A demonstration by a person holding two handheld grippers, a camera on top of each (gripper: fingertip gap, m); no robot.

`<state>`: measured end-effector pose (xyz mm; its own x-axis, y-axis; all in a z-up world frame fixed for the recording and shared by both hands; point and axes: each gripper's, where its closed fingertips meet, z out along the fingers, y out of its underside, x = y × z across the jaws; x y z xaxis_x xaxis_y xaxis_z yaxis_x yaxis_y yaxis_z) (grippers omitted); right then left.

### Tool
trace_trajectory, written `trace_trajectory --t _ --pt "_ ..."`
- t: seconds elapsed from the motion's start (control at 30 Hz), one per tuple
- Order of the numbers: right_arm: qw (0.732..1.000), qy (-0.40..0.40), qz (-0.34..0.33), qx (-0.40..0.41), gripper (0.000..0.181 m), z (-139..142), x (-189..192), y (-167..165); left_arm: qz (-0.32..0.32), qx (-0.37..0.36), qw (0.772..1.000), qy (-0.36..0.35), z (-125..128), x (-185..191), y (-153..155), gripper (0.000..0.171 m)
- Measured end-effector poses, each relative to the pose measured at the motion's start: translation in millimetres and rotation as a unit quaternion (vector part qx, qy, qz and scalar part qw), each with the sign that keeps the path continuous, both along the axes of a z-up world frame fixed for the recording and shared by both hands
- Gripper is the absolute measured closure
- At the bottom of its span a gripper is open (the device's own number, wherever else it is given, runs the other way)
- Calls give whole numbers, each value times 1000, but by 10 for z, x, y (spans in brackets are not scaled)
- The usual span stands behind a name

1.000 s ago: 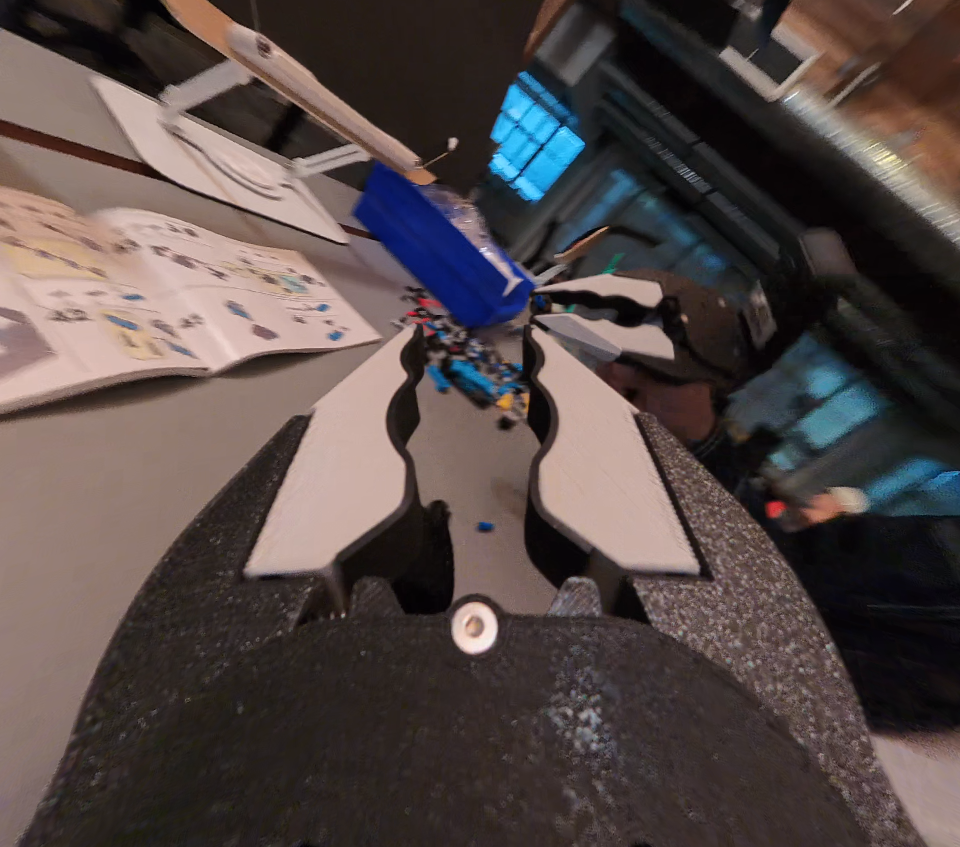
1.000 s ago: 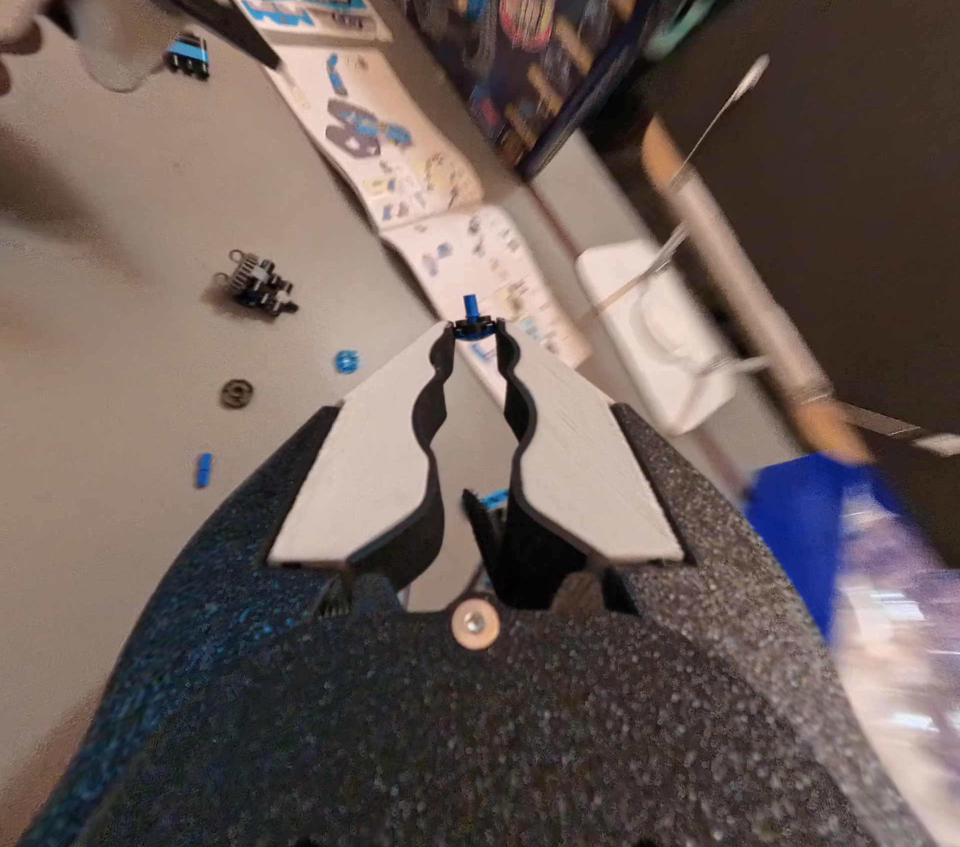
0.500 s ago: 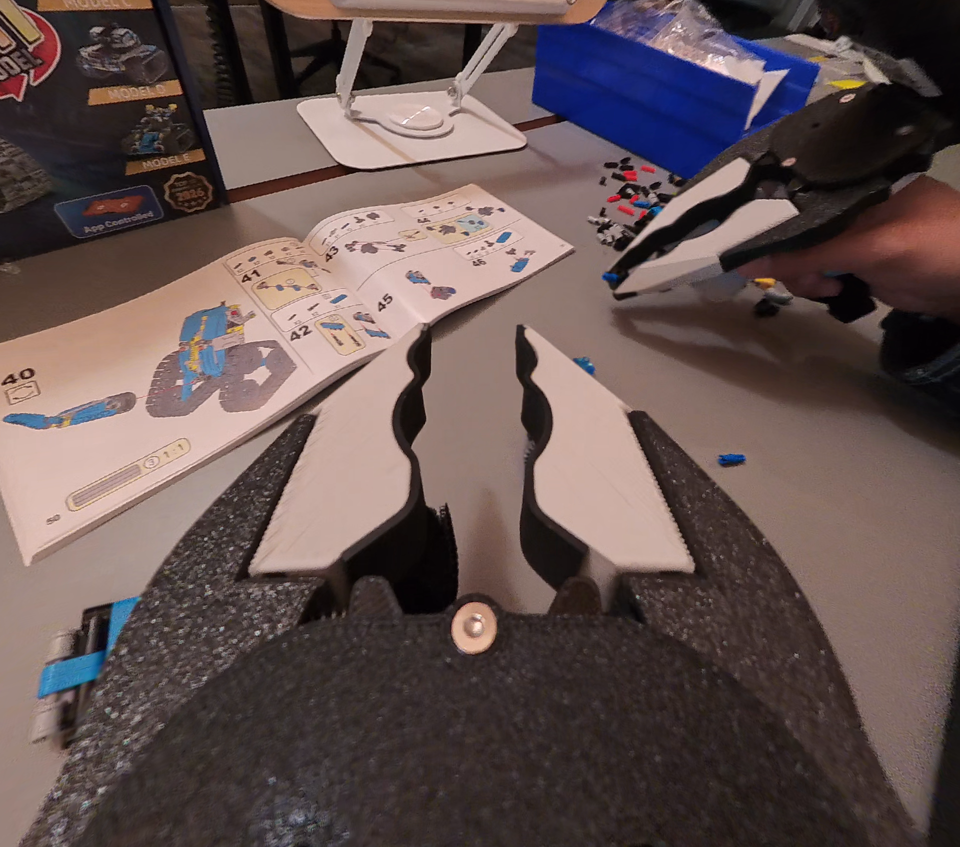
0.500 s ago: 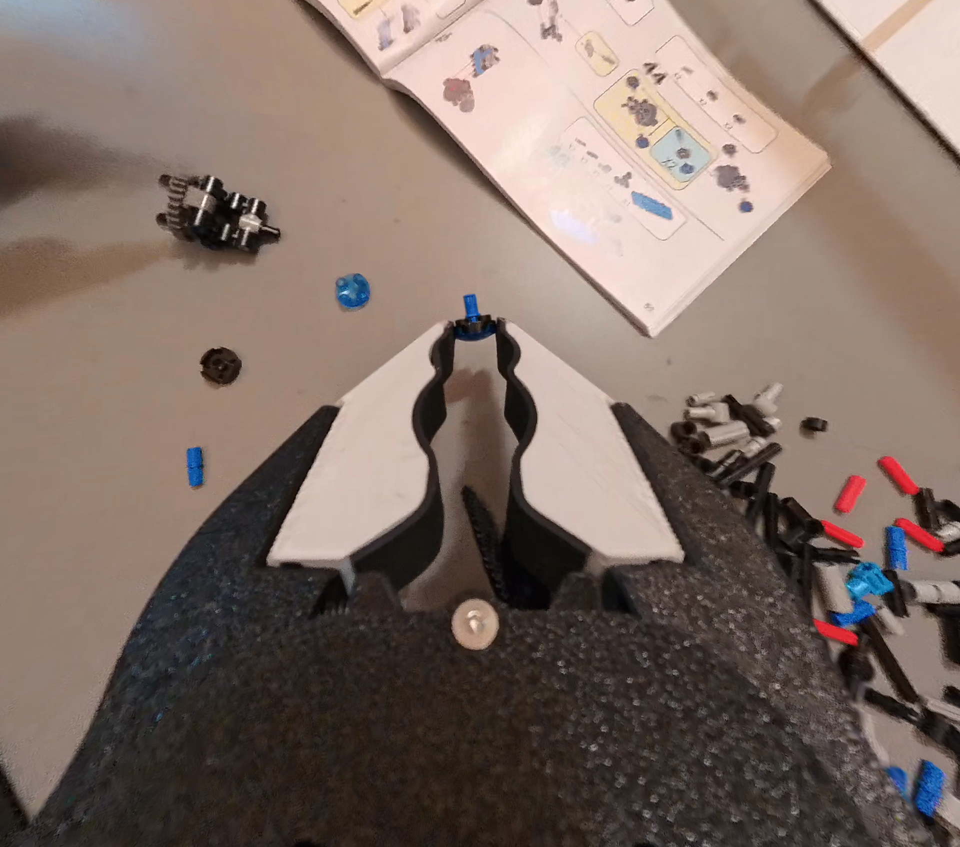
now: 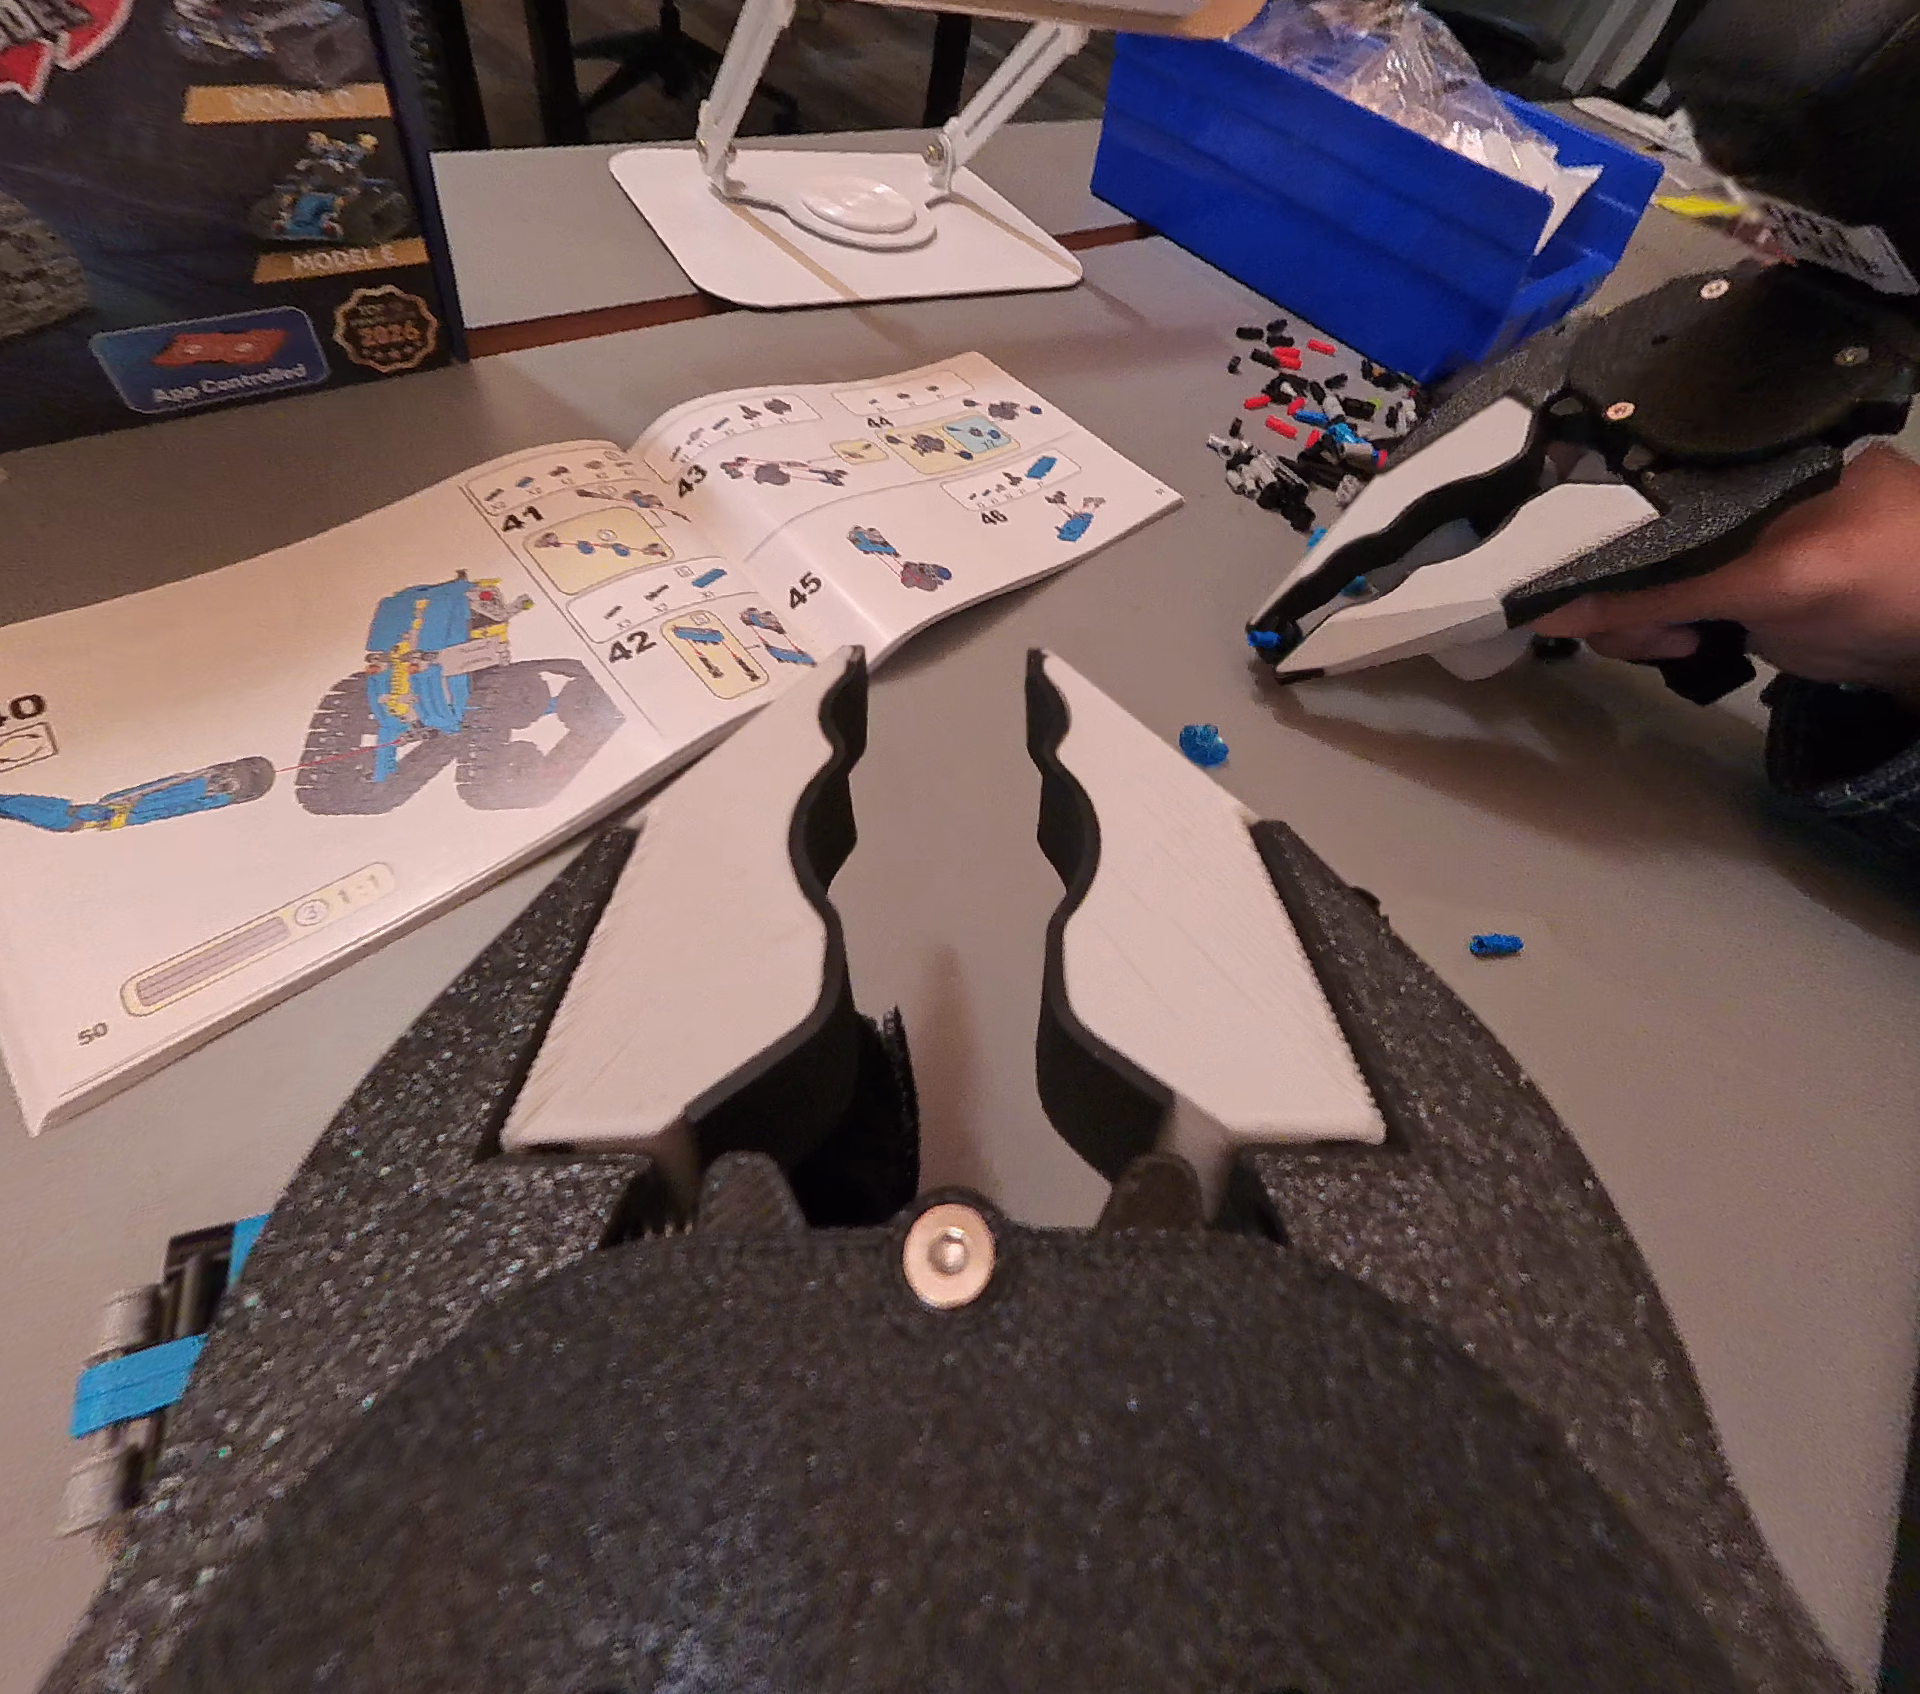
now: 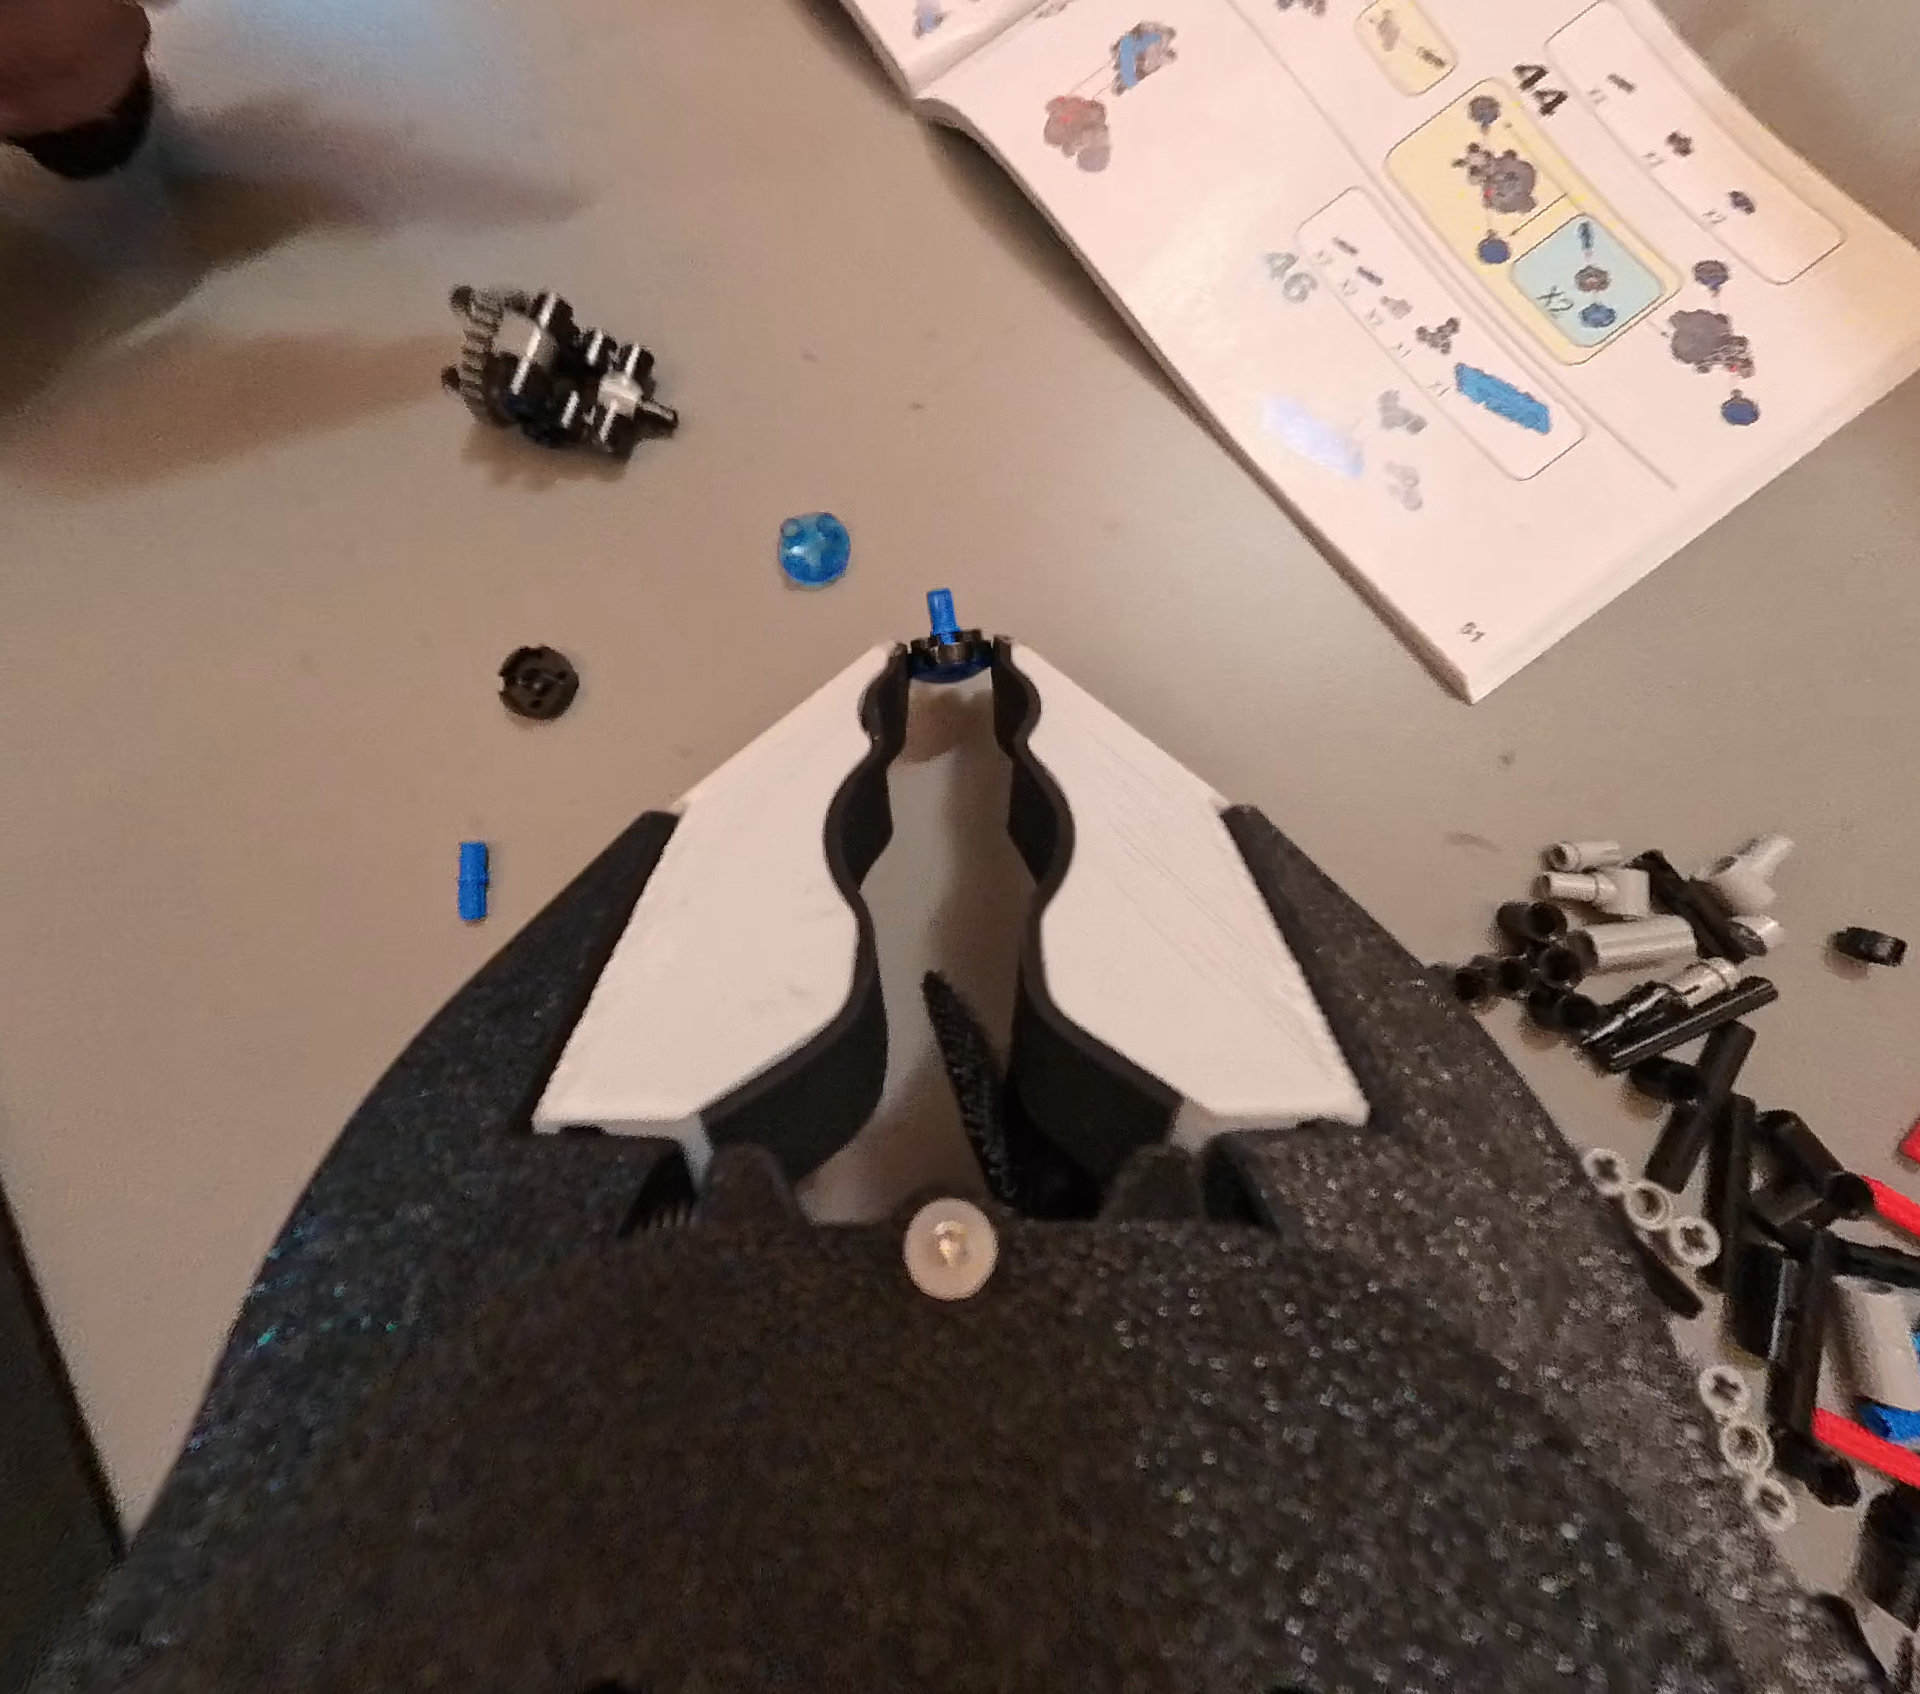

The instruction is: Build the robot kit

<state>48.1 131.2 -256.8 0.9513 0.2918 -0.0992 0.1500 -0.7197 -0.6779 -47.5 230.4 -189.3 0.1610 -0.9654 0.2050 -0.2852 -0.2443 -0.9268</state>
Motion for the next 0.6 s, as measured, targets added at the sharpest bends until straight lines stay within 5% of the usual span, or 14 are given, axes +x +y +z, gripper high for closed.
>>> trace_trajectory --t 0.4,0.6 --pt "998 -35 50 -2 157 -111 -7 -168 -68 29 997 12 -23 54 -318 142" --pt "994 -23 84 70 150 170 -229 -189 -85 41 995 29 -95 33 -426 142"
